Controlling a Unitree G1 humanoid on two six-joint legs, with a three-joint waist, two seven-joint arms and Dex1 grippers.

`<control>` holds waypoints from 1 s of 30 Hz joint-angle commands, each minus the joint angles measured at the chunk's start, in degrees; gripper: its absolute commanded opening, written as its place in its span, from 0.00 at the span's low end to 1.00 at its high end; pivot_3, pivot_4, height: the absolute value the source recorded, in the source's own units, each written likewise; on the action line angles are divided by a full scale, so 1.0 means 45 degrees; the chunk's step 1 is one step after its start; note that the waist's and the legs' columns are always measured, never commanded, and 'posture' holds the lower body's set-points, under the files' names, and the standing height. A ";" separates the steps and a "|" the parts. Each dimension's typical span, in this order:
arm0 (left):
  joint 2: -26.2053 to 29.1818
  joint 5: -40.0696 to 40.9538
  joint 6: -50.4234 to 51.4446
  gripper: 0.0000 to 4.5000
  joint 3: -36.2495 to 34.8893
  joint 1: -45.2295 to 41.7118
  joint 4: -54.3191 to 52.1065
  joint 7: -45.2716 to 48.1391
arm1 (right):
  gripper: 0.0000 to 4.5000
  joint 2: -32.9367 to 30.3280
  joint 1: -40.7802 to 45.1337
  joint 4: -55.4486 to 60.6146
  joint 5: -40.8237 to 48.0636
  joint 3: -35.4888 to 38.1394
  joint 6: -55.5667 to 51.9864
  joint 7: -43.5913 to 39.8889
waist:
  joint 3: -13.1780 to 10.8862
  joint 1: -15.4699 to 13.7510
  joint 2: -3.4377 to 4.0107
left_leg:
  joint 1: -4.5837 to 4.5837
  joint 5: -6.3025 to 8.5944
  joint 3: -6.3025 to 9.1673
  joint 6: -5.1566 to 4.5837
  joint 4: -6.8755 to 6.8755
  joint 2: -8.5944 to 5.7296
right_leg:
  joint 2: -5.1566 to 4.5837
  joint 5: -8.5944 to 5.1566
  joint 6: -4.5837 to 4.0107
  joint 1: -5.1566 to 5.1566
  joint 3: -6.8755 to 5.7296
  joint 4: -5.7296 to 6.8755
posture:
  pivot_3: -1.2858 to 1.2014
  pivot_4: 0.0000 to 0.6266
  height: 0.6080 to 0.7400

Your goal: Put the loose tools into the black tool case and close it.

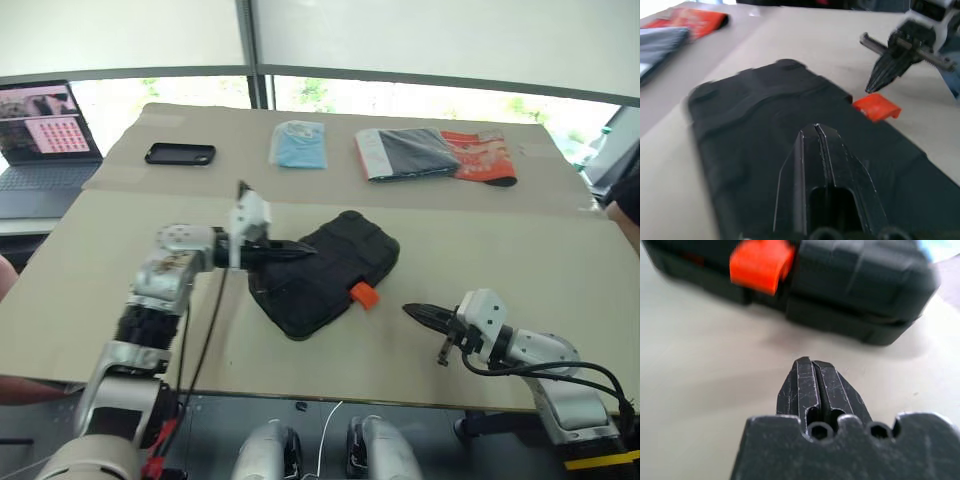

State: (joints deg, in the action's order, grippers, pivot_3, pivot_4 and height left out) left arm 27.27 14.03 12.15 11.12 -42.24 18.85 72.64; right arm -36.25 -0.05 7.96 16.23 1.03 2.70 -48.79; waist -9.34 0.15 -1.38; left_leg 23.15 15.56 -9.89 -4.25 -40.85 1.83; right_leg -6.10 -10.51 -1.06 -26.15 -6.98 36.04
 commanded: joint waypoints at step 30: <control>-0.0640 -0.2606 0.0981 0.00 0.1699 0.1037 0.0233 -0.1694 | 0.02 0.1530 0.1618 -0.0082 -0.1532 -0.2485 -0.1323 0.0310 | 0.0350 -0.0090 0.0095 | -0.0096 0.0091 0.0044 -0.0118 0.0014 0.0020 | -0.0058 -0.0016 -0.0015 0.0105 -0.0008 -0.0031 | 0.52 0.24 1.00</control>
State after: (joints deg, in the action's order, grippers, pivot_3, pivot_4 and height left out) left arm 23.56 4.35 13.69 15.90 -40.56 16.71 64.46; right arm -29.31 6.01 7.17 10.02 -10.23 -3.82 -47.43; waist -7.77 -0.26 -0.95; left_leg 22.72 15.97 -9.69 -4.78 -40.78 1.92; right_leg -6.38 -10.58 -1.13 -25.68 -7.01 35.90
